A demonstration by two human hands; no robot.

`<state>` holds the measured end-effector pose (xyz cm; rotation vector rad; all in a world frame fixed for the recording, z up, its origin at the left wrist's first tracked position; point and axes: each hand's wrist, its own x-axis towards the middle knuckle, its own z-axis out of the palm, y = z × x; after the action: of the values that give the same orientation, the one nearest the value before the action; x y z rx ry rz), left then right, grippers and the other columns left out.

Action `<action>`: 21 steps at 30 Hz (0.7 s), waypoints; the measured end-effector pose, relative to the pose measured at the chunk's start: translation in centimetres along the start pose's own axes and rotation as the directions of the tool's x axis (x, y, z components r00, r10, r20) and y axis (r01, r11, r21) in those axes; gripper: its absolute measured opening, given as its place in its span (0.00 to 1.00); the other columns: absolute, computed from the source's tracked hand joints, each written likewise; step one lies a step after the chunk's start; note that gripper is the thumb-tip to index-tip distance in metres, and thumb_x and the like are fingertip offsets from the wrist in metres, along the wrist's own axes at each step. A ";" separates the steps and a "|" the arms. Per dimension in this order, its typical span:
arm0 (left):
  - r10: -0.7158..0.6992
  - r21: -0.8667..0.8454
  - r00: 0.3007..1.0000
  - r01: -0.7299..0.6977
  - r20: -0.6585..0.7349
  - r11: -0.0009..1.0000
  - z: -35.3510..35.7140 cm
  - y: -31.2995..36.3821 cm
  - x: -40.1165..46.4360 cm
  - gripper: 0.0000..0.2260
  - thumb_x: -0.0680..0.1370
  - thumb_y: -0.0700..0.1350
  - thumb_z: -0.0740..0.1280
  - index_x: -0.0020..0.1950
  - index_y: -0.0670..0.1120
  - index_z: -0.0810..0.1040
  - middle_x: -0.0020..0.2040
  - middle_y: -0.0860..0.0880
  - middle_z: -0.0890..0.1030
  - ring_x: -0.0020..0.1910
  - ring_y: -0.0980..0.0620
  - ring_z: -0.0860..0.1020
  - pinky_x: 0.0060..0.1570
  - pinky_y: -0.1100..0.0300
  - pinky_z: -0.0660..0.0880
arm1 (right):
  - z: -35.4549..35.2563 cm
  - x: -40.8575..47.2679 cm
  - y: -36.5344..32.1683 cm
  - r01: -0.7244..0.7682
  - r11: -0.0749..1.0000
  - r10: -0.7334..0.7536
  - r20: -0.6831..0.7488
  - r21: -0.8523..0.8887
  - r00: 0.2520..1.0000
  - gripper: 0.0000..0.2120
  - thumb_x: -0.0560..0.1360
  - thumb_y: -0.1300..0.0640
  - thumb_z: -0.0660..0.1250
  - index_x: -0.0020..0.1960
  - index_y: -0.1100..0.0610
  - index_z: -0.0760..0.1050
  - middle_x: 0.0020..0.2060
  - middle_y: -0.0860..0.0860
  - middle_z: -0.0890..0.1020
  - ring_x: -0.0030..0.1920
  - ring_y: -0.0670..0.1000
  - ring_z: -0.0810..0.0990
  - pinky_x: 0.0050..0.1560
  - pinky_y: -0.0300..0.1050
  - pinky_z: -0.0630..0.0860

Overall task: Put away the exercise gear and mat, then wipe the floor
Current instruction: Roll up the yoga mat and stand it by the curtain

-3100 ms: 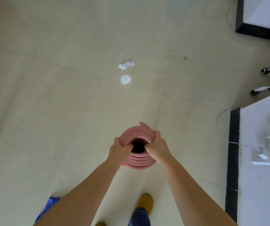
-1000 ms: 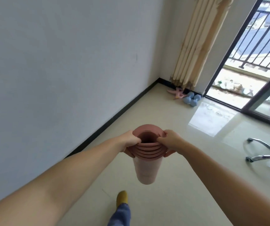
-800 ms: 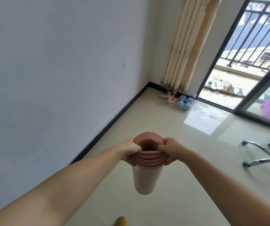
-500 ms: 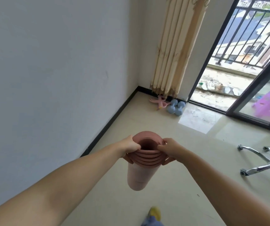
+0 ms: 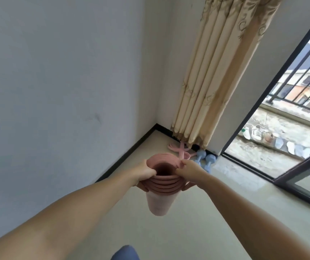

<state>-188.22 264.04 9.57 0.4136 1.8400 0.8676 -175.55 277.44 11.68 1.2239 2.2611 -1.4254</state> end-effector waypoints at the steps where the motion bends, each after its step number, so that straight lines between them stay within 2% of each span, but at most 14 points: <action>1: -0.003 -0.006 1.000 0.003 -0.008 1.000 -0.4 1.4 2.0 0.24 0.72 0.41 0.62 0.69 0.46 0.64 0.58 0.40 0.77 0.48 0.40 0.81 0.35 0.50 0.82 | -1.3 2.1 -0.6 0.002 1.000 -0.002 -0.004 -0.006 1.000 0.09 0.75 0.57 0.63 0.54 0.58 0.72 0.45 0.57 0.78 0.39 0.57 0.84 0.36 0.51 0.83; 7: 0.010 -0.029 0.998 -0.011 -0.054 1.000 -4.0 10.4 17.0 0.27 0.74 0.43 0.64 0.71 0.45 0.59 0.61 0.40 0.73 0.49 0.40 0.80 0.31 0.52 0.81 | -9.4 17.5 -4.6 0.002 1.000 -0.002 -0.002 -0.030 1.000 0.09 0.75 0.56 0.63 0.54 0.57 0.72 0.44 0.56 0.80 0.39 0.56 0.85 0.37 0.51 0.83; 9: -0.014 -0.047 0.998 0.011 -0.055 0.999 -5.3 13.4 21.5 0.29 0.73 0.43 0.63 0.72 0.45 0.57 0.62 0.41 0.73 0.49 0.40 0.80 0.30 0.52 0.80 | -12.0 22.0 -6.2 -0.012 1.000 0.012 -0.019 -0.021 1.000 0.10 0.74 0.56 0.64 0.55 0.56 0.73 0.44 0.55 0.79 0.40 0.55 0.84 0.34 0.48 0.82; 11: -0.030 -0.080 0.998 0.025 -0.058 0.996 -6.6 16.6 26.1 0.31 0.72 0.44 0.64 0.73 0.47 0.57 0.62 0.41 0.72 0.51 0.40 0.80 0.32 0.50 0.81 | -14.7 26.5 -8.0 0.014 0.998 -0.018 -0.061 -0.063 0.998 0.05 0.74 0.55 0.64 0.49 0.53 0.73 0.39 0.51 0.79 0.37 0.51 0.82 0.33 0.43 0.79; 13: -0.059 -0.081 0.996 0.053 -0.074 0.995 -7.5 19.7 29.6 0.32 0.71 0.45 0.65 0.73 0.49 0.57 0.62 0.41 0.73 0.52 0.39 0.79 0.33 0.48 0.81 | -17.2 30.1 -9.2 0.027 0.990 -0.043 -0.113 -0.137 0.993 0.02 0.72 0.55 0.64 0.44 0.53 0.73 0.35 0.49 0.78 0.35 0.50 0.78 0.36 0.42 0.76; 15: -0.062 -0.085 0.995 0.056 -0.076 0.995 -8.3 22.8 33.7 0.30 0.71 0.45 0.64 0.72 0.49 0.59 0.61 0.42 0.73 0.52 0.39 0.79 0.32 0.47 0.81 | -19.8 34.1 -10.3 0.026 0.993 -0.042 -0.141 -0.113 0.989 0.04 0.72 0.54 0.65 0.45 0.54 0.74 0.36 0.51 0.79 0.34 0.50 0.78 0.32 0.38 0.75; 18: -0.067 -0.113 0.993 0.055 -0.102 0.992 -9.7 26.7 40.3 0.27 0.70 0.45 0.64 0.69 0.47 0.62 0.60 0.41 0.74 0.51 0.38 0.79 0.32 0.44 0.80 | -23.6 41.3 -11.9 0.020 0.997 -0.028 -0.124 -0.071 0.992 0.06 0.73 0.56 0.65 0.48 0.56 0.75 0.33 0.51 0.77 0.27 0.46 0.75 0.19 0.30 0.66; 19: -0.073 -0.135 0.991 0.057 -0.116 0.989 -10.0 27.8 42.3 0.27 0.71 0.44 0.64 0.69 0.47 0.63 0.61 0.41 0.75 0.51 0.37 0.79 0.33 0.42 0.80 | -24.6 43.9 -12.4 0.029 0.996 -0.037 -0.103 -0.081 0.994 0.08 0.73 0.56 0.65 0.51 0.56 0.76 0.35 0.52 0.78 0.28 0.46 0.75 0.19 0.30 0.66; 21: -0.120 -0.195 0.982 0.090 -0.144 0.977 -10.8 29.3 46.3 0.25 0.73 0.43 0.63 0.70 0.47 0.63 0.64 0.41 0.74 0.56 0.37 0.77 0.38 0.39 0.80 | -26.0 49.1 -13.1 0.064 0.995 -0.068 -0.048 -0.080 0.997 0.14 0.72 0.54 0.66 0.57 0.55 0.76 0.41 0.55 0.81 0.32 0.50 0.80 0.23 0.34 0.73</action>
<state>-220.62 309.09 3.03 0.1312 1.8824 1.0134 -209.97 322.67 6.40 1.1852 2.3883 -1.3282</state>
